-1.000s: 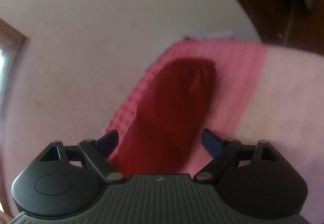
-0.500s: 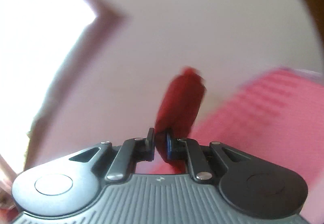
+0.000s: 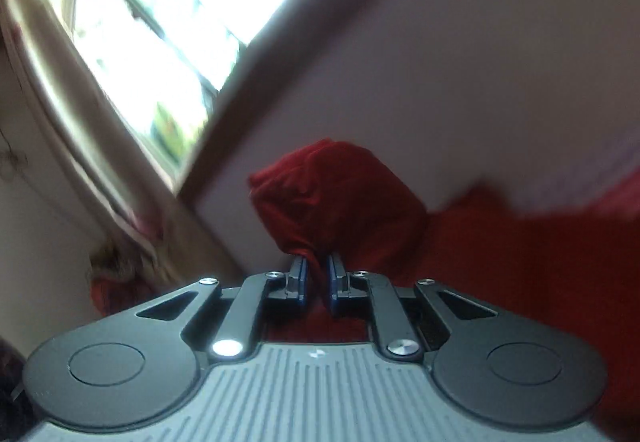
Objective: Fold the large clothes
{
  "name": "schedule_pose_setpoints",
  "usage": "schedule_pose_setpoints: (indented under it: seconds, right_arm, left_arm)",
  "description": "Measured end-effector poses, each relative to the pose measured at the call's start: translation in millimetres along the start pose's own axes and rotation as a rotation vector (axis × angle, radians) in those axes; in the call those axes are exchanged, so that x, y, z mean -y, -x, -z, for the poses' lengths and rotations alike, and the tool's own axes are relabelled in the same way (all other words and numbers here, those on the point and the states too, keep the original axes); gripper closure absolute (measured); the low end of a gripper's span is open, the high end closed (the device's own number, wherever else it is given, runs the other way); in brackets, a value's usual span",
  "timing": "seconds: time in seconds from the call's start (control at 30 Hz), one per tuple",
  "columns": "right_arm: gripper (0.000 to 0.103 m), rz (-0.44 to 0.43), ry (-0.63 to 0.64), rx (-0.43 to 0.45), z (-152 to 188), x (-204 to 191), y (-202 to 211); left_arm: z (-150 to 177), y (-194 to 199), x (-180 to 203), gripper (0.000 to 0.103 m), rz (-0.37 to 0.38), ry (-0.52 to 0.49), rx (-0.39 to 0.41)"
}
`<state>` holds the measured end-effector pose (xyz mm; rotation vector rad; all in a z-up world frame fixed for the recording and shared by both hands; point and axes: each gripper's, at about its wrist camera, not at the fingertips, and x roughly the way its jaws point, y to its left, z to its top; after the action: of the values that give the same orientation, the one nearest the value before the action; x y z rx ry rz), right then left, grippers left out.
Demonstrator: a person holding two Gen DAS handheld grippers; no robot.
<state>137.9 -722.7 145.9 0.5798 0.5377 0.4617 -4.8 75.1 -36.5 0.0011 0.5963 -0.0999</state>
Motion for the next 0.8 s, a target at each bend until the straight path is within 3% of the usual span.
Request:
schedule_pose_setpoints:
  seconds: [0.23,0.33,0.47,0.57,0.6,0.63,0.7,0.8]
  right_arm:
    - [0.091,0.17,0.148,-0.227,82,-7,-72]
    - [0.091,0.254,0.247,-0.292,102,-17,-86]
    - [0.089,0.295,0.307,-0.37,112,-8,-91]
    - [0.072,0.229,0.244,-0.333,106,-22,-70]
    - [0.059,0.189,0.236,-0.306,103,-30,-55]
    - [0.037,0.145,0.238,-0.281,104,-41,-40]
    - [0.013,0.058,0.253,-0.258,112,-61,-18]
    - [0.01,-0.053,0.304,-0.251,134,-88,18]
  left_arm:
    - [7,-8,-31,0.0,0.015,0.084,-0.041]
    - [10,-9,-41,0.0,0.01,0.103,-0.043]
    - [14,-10,-60,0.0,0.0,0.16,-0.05]
    - [19,-13,-80,0.0,-0.024,0.211,-0.062]
    - [21,-14,-87,0.001,-0.033,0.233,-0.067]
    - [23,-16,-95,0.001,-0.042,0.254,-0.072]
    - [27,-21,-109,0.003,-0.054,0.29,-0.093]
    - [31,-29,-127,0.004,-0.058,0.337,-0.105]
